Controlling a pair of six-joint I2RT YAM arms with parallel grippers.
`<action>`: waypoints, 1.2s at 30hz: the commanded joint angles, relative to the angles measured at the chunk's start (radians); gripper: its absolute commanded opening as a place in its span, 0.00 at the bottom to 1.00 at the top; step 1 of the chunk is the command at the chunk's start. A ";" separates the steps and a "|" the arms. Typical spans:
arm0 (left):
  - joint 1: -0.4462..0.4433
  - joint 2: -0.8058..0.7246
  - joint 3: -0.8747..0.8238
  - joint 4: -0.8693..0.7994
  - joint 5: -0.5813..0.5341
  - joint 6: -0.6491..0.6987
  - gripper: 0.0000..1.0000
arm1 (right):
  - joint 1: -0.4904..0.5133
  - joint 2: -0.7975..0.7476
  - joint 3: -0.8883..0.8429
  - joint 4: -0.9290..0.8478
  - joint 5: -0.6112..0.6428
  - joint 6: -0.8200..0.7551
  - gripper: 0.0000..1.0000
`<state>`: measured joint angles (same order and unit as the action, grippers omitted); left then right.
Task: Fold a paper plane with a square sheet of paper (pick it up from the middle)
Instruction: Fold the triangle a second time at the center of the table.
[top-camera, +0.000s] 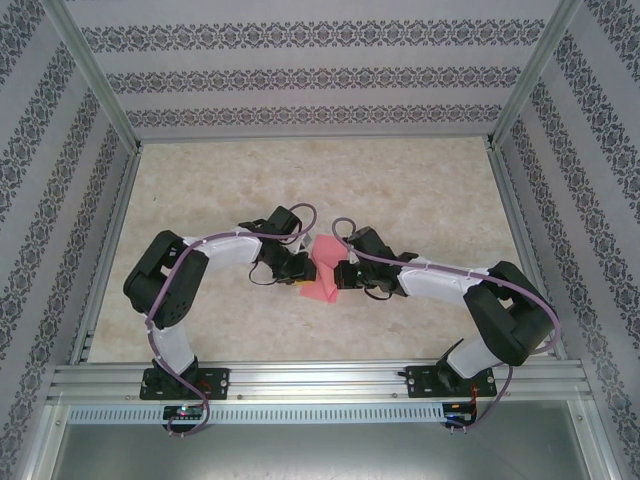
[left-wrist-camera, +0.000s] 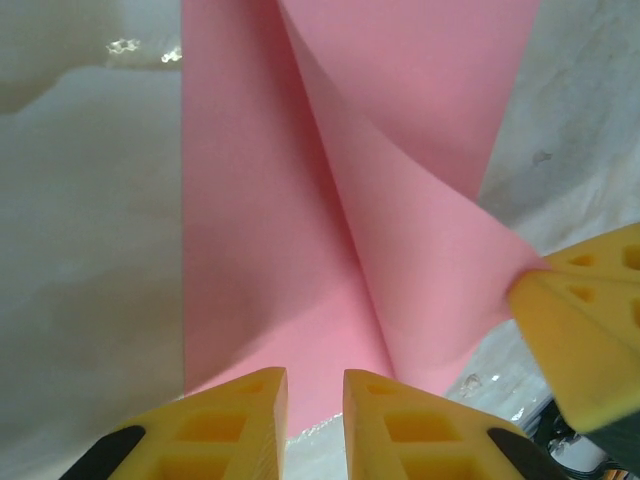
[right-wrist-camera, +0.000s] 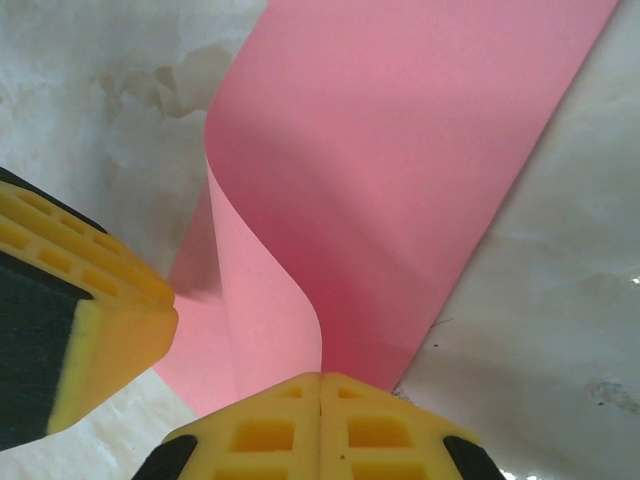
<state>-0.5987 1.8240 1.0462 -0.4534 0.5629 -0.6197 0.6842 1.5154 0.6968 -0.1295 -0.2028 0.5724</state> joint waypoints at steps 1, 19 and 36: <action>-0.017 0.015 0.019 0.007 -0.009 0.031 0.23 | -0.015 0.003 0.041 -0.045 0.020 -0.042 0.03; -0.018 0.038 0.020 -0.011 -0.027 0.051 0.22 | -0.024 0.100 0.146 -0.116 0.050 -0.111 0.04; -0.019 0.044 0.031 -0.016 -0.022 0.054 0.23 | -0.022 0.126 0.180 -0.161 0.070 -0.133 0.05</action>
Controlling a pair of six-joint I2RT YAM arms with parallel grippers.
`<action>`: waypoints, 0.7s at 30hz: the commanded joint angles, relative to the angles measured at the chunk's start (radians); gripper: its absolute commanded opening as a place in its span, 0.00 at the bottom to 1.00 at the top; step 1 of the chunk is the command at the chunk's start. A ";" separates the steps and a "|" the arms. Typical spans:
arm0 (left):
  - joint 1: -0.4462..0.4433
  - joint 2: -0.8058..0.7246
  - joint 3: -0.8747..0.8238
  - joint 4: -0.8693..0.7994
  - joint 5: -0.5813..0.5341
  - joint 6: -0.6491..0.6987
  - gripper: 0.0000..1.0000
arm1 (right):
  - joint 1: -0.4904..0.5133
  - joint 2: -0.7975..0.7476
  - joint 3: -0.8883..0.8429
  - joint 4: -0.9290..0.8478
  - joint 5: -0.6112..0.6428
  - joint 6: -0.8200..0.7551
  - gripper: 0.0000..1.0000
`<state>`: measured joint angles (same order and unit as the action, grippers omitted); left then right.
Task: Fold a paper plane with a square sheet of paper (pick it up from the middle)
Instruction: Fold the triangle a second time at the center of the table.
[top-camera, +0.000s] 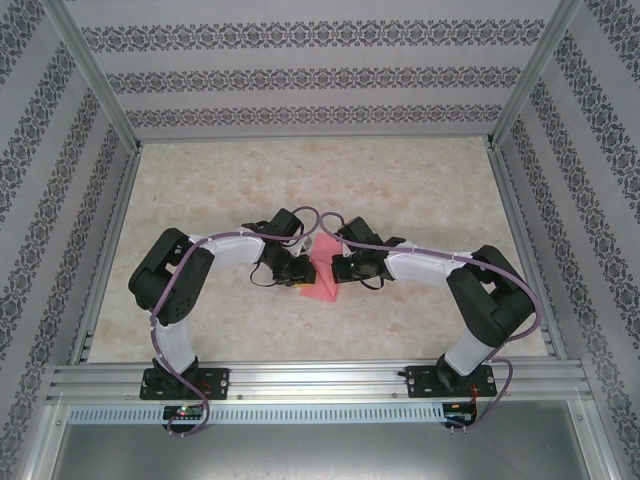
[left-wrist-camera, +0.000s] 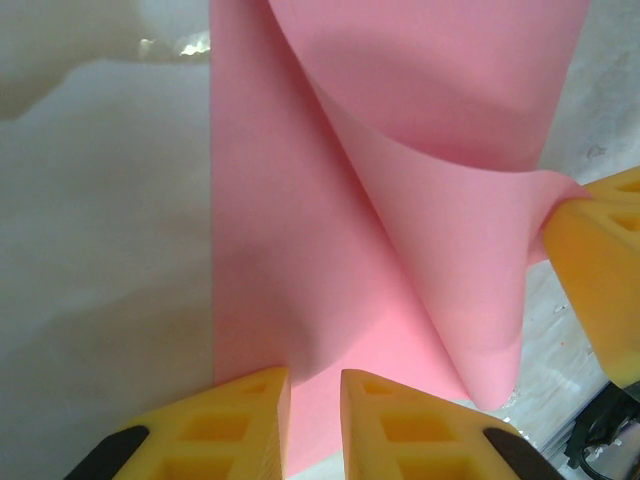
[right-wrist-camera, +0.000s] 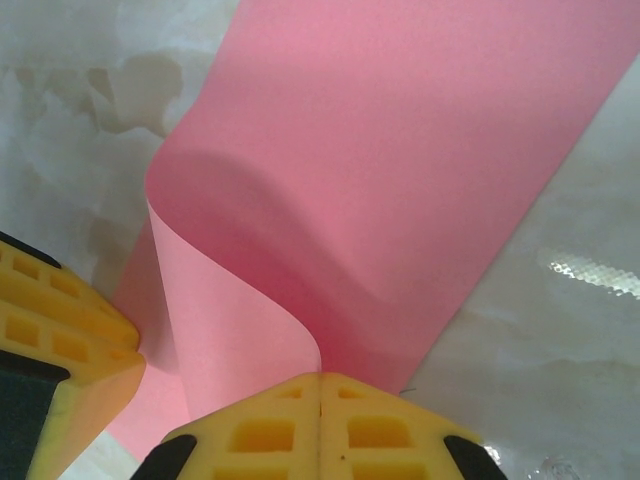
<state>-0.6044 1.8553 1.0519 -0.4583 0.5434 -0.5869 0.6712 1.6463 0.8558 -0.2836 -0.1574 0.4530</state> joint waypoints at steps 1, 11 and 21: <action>-0.012 0.013 0.027 -0.011 -0.002 0.022 0.23 | -0.010 -0.005 0.021 -0.010 0.028 -0.013 0.05; -0.014 0.012 0.022 -0.016 0.000 0.029 0.23 | -0.009 0.007 0.027 -0.013 0.051 -0.013 0.06; -0.014 0.021 0.029 -0.019 0.002 0.033 0.23 | -0.008 0.033 0.043 -0.012 0.047 -0.018 0.06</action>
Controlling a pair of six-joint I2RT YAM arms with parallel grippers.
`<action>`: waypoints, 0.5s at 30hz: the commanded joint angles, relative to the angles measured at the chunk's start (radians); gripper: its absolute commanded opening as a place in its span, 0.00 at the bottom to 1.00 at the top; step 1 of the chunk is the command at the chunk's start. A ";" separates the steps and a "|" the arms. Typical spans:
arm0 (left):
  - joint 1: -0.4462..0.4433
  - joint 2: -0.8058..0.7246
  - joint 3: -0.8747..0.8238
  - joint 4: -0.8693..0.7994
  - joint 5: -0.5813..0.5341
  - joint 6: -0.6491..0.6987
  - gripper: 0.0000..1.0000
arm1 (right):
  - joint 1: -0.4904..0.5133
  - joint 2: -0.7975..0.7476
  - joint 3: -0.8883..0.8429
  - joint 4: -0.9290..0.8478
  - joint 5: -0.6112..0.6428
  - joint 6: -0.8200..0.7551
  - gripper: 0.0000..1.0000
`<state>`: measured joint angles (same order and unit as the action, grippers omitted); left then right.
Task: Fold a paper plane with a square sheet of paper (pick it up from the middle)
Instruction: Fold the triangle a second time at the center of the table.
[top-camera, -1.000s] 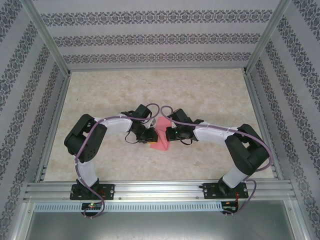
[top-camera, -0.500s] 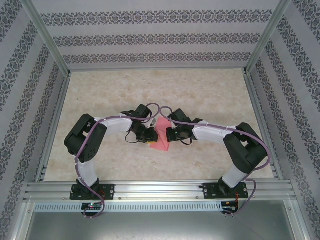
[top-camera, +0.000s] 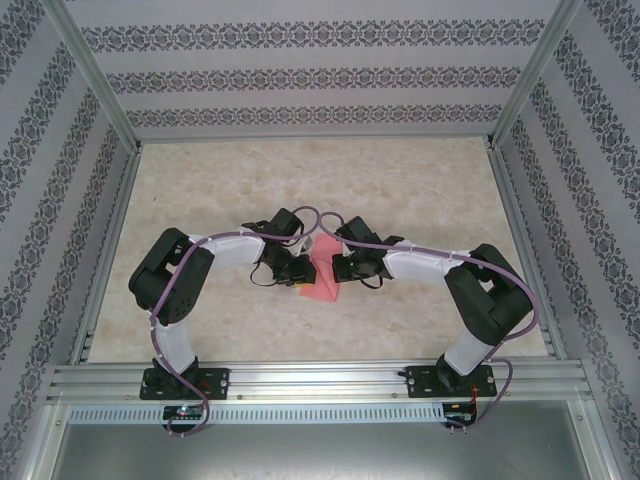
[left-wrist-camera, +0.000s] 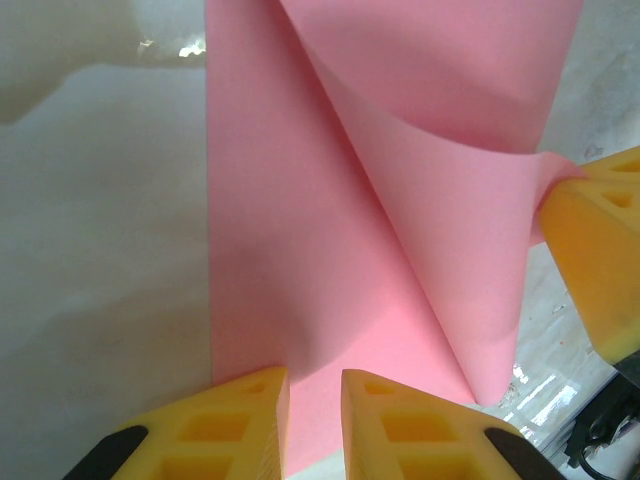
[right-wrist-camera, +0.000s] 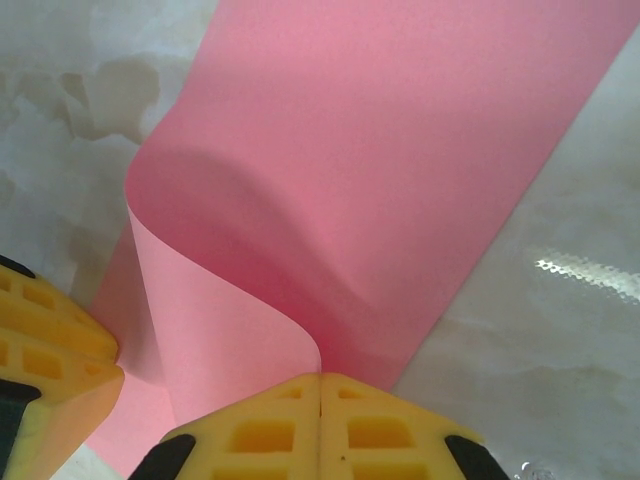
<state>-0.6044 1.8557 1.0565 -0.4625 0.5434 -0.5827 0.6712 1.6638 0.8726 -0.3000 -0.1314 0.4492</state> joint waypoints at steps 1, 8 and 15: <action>-0.015 0.021 0.025 -0.015 0.003 0.029 0.23 | -0.008 0.016 0.026 0.004 0.020 -0.013 0.06; -0.016 0.021 0.023 -0.015 0.001 0.031 0.23 | -0.006 0.030 0.030 -0.007 0.033 -0.015 0.07; -0.015 0.019 0.027 -0.015 0.004 0.029 0.23 | -0.002 0.036 0.029 -0.014 0.050 -0.016 0.07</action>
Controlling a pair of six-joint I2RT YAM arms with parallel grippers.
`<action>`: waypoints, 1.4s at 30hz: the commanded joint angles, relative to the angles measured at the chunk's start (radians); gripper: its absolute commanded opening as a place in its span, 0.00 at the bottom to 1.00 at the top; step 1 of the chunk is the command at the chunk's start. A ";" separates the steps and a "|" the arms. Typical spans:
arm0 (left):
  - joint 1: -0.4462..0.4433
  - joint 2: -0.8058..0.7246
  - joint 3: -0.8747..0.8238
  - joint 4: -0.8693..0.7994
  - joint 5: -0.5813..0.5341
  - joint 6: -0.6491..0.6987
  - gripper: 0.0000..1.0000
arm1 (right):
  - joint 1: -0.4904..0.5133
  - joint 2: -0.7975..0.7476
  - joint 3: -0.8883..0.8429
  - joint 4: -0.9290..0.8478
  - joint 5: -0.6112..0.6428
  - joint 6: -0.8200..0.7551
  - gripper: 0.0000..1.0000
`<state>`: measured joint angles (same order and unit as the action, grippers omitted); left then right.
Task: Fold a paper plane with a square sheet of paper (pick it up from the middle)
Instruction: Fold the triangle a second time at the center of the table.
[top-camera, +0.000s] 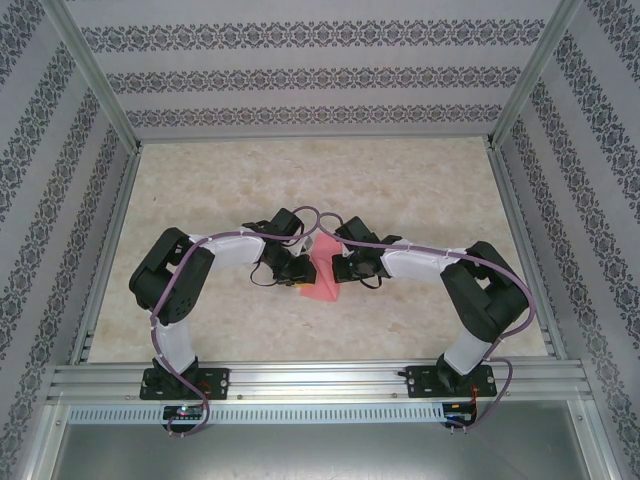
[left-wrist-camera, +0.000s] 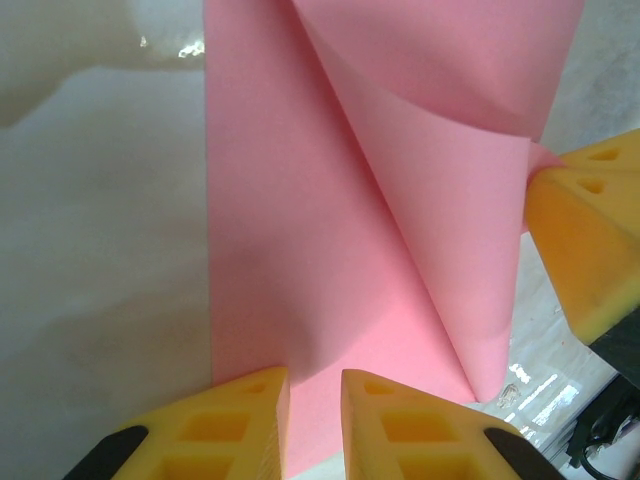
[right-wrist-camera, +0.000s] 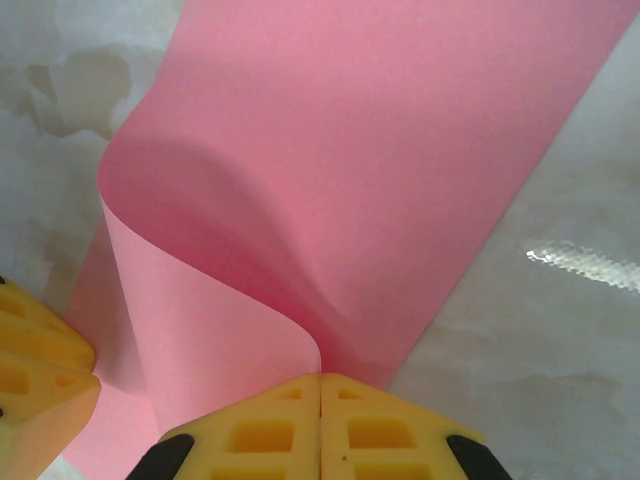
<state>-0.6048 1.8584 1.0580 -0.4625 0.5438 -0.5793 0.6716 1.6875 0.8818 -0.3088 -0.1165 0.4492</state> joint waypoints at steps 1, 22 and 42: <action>-0.015 0.015 0.025 -0.015 0.006 0.026 0.23 | -0.002 0.015 0.019 -0.006 0.036 -0.016 0.07; -0.015 -0.005 0.032 -0.030 -0.006 0.026 0.24 | 0.018 -0.071 0.021 0.004 0.025 -0.004 0.09; -0.015 -0.026 0.031 -0.026 -0.004 0.028 0.25 | 0.014 0.016 0.021 0.027 -0.008 -0.004 0.09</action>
<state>-0.6048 1.8580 1.0695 -0.4728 0.5407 -0.5762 0.6788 1.6913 0.8894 -0.3130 -0.1143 0.4496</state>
